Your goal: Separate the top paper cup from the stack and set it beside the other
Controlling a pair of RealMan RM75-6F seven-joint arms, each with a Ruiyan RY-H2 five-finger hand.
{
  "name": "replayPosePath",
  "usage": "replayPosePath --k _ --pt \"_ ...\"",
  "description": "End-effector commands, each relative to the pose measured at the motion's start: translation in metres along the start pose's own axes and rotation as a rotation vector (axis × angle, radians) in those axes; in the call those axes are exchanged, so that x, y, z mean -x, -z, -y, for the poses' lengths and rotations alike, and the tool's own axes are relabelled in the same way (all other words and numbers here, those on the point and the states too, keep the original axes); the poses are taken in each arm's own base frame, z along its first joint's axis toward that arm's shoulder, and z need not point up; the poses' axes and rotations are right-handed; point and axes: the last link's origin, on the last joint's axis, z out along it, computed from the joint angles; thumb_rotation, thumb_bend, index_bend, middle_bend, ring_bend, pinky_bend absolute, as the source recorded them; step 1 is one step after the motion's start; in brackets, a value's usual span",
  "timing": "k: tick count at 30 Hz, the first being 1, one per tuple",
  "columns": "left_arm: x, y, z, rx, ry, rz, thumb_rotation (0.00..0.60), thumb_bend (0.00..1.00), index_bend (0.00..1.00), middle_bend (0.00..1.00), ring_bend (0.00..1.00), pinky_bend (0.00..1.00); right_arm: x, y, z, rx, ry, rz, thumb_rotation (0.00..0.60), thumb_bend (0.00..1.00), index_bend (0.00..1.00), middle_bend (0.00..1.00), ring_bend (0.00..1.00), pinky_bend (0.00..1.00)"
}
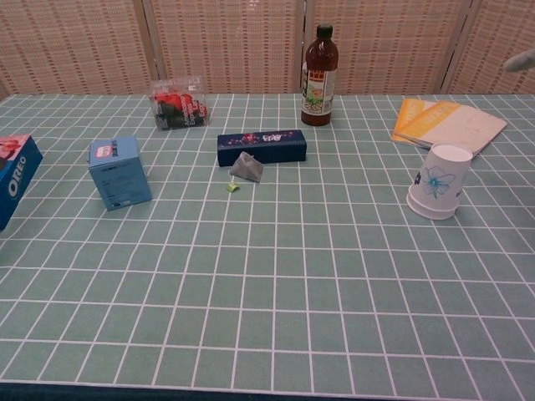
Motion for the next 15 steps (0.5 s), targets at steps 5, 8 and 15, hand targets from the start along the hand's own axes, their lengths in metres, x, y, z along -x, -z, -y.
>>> replayPosePath --k 5,8,15 --pt "-0.003 0.001 0.001 0.001 0.01 -0.009 0.6 0.5 0.0 0.0 0.0 0.0 0.003 -0.027 0.022 -0.015 0.015 0.06 0.6 0.17 0.11 0.0 0.0 0.0" --pt "-0.003 0.002 0.001 0.003 0.012 -0.01 0.6 0.5 0.0 0.0 0.0 0.0 0.004 -0.035 0.028 -0.009 0.003 0.078 0.6 0.18 0.11 0.0 0.0 0.0" --pt "-0.005 0.003 0.002 0.002 0.016 -0.018 0.6 0.5 0.0 0.0 0.0 0.0 0.009 -0.05 0.034 0.006 0.003 0.101 0.6 0.19 0.16 0.0 0.0 0.0"
